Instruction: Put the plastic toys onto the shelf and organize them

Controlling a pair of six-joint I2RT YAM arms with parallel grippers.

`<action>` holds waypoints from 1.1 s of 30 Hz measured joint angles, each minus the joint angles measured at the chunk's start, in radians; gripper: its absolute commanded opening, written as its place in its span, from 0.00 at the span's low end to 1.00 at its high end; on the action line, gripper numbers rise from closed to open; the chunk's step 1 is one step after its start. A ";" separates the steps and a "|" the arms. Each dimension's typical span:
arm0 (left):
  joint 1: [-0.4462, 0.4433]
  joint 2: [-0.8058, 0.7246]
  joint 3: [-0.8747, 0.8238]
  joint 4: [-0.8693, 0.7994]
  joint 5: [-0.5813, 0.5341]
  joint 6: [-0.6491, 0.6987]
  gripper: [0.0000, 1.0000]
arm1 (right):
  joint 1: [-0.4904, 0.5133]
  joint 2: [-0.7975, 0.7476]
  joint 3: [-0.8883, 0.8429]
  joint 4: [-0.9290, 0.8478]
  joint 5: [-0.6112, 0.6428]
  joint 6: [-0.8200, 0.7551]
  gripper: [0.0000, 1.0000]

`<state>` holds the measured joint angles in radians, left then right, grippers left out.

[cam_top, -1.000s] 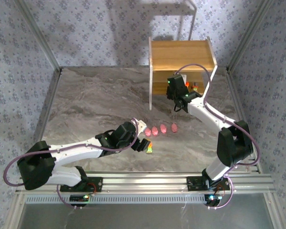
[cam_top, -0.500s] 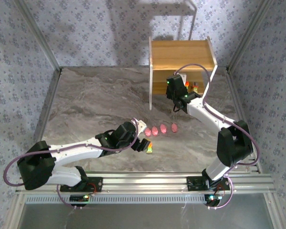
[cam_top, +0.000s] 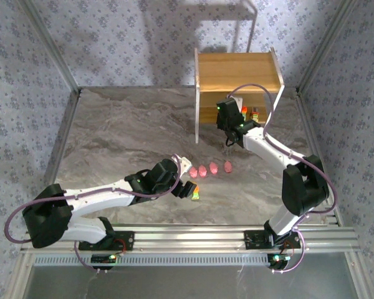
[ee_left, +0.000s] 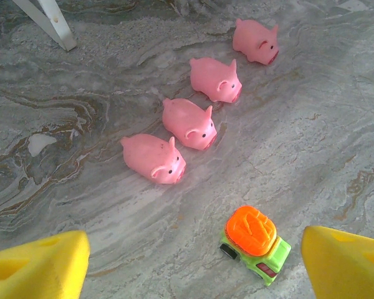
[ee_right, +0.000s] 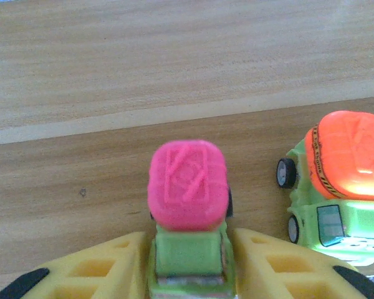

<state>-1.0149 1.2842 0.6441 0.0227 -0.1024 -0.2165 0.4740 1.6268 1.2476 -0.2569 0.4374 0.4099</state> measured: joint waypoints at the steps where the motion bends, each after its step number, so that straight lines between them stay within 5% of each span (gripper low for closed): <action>1: 0.000 0.000 0.000 0.000 0.000 0.000 0.88 | 0.000 0.000 0.000 0.000 0.000 0.000 0.43; 13: 0.000 0.000 0.000 0.000 0.000 0.000 0.88 | 0.008 -0.024 -0.013 -0.004 0.005 0.000 0.47; 33: 0.002 0.000 0.000 -0.004 -0.034 -0.001 0.88 | 0.162 -0.332 -0.239 -0.085 0.097 0.076 0.49</action>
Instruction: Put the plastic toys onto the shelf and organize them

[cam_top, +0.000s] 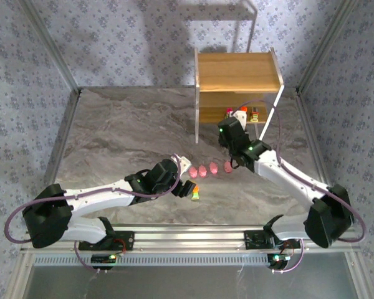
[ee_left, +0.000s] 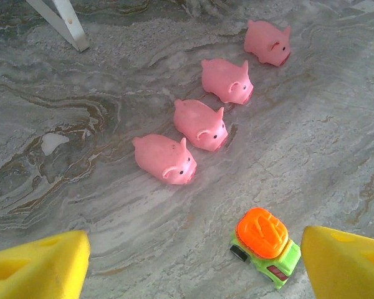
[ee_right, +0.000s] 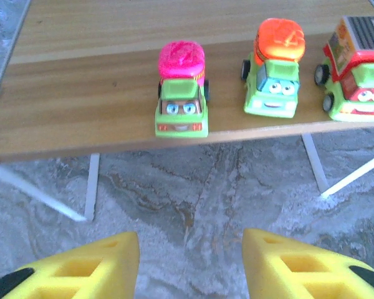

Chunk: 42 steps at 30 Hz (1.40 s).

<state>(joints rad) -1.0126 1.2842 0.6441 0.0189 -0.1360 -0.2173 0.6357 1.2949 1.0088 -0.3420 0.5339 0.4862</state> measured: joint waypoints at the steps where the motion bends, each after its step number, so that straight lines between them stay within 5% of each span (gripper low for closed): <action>1: 0.004 0.000 0.000 -0.001 -0.001 0.000 0.88 | 0.019 -0.021 -0.012 -0.010 0.010 0.009 0.49; 20: 0.110 0.014 0.000 -0.019 0.019 -0.056 0.87 | 0.459 -0.126 -0.165 -0.216 0.126 0.322 0.50; 42: 0.156 0.046 0.000 -0.069 0.015 -0.099 0.87 | 0.696 0.116 -0.191 -0.140 0.073 0.582 0.50</action>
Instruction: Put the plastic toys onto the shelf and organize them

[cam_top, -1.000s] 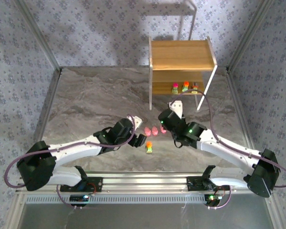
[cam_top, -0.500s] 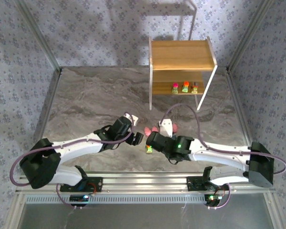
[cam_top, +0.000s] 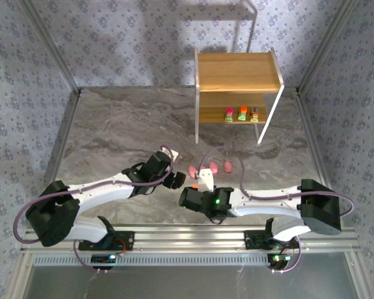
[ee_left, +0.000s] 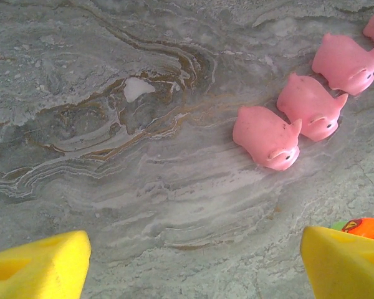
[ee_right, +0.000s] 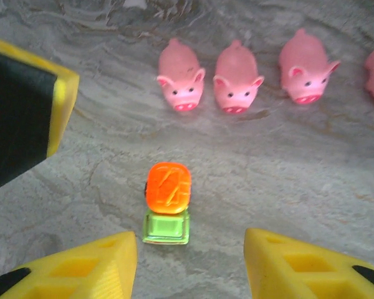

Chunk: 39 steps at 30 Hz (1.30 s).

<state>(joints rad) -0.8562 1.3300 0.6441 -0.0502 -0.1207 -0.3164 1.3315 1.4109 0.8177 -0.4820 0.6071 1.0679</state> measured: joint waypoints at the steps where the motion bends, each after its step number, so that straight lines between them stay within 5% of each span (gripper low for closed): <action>1: 0.000 0.000 0.000 -0.001 0.000 0.000 0.87 | 0.004 0.015 0.000 0.010 -0.006 0.006 0.50; 39: 0.000 0.000 0.000 -0.003 0.000 0.000 0.87 | -0.039 0.202 -0.019 0.167 -0.078 0.055 0.46</action>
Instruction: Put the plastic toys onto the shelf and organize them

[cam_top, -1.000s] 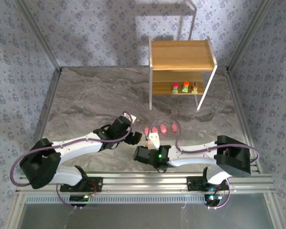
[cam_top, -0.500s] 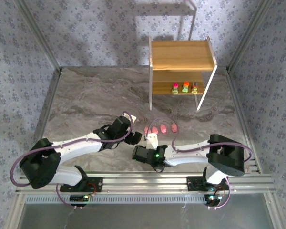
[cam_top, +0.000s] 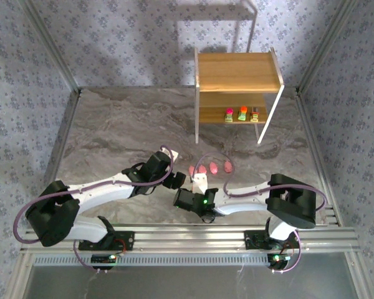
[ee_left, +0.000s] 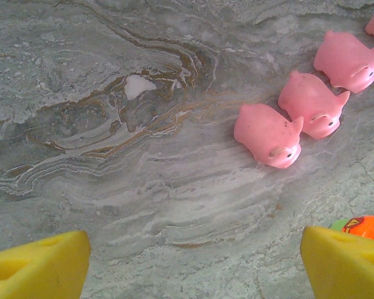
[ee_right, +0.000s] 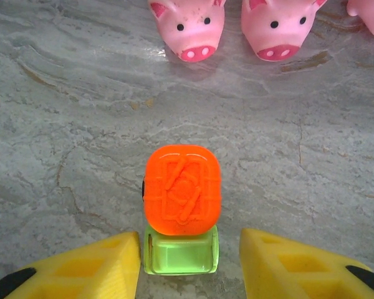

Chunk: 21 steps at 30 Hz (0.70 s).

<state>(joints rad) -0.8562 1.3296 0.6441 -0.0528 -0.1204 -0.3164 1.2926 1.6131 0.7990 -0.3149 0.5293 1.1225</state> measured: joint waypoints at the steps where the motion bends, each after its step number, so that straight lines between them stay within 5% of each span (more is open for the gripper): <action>1: 0.000 0.000 0.000 0.000 0.000 0.000 0.87 | -0.002 0.003 0.000 0.003 -0.003 0.000 0.45; 21: 0.000 0.000 0.000 0.000 0.000 0.000 0.87 | -0.015 0.026 0.000 0.032 -0.015 0.000 0.35</action>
<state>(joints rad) -0.8562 1.3296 0.6441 -0.0525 -0.1200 -0.3164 1.2774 1.6390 0.7986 -0.2829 0.5144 1.1225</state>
